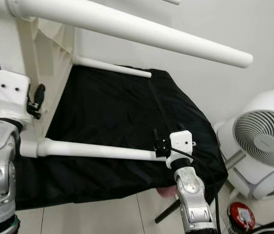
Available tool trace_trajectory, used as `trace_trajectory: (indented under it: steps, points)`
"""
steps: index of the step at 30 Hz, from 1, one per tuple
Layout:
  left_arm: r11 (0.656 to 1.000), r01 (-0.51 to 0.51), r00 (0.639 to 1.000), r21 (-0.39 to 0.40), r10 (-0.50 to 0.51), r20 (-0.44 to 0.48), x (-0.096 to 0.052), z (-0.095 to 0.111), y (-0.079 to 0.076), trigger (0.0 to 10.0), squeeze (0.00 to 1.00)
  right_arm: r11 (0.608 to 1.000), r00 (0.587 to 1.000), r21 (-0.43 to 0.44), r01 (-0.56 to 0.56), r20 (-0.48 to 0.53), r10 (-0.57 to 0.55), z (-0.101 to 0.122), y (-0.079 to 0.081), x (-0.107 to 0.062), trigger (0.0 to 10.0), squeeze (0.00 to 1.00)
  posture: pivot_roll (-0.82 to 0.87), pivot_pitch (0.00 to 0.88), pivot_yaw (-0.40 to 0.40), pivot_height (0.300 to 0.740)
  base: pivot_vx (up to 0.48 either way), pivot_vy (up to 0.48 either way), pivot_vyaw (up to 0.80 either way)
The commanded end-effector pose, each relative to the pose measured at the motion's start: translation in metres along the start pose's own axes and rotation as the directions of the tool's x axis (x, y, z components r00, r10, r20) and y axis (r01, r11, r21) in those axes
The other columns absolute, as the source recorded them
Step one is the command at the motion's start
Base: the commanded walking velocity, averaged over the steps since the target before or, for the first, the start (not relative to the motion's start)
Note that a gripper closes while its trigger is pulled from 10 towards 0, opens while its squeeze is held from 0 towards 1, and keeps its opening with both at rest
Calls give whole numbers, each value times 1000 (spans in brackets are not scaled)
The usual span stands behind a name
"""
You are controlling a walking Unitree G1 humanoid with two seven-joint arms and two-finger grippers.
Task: Building children table
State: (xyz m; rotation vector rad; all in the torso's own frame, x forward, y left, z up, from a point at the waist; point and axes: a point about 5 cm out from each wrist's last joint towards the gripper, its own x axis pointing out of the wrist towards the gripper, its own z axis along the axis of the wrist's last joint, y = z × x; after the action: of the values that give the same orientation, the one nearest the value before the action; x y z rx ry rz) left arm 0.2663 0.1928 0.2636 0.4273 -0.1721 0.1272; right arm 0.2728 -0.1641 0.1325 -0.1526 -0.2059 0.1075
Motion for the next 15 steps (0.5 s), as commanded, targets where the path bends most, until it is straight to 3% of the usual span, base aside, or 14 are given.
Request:
trace_trajectory:
  steps: [1, 4, 15]
  points:
    - [913, -381, 924, 146, 377, 56, -8, 13, 57, 0, 0, 1000, 1000, -18, 13, 0, -13, 0, -6, -1, 10000, 0, 29, 0, -191, 740, 0, 0, 0]
    - [880, -462, 887, 107, 460, 46, -16, 14, 67, 0, 0, 1000, 1000, -17, 3, -7, -3, -1, -6, -2, 10000, 0, 36, 0, -206, 740, 0, 0, 0]
    - [839, -535, 845, 101, 533, 45, -23, 15, 77, 0, 0, 1000, 1000, -26, -12, -13, 12, -2, -7, 0, 10000, 0, 39, 0, -220, 740, 0, 0, 0]
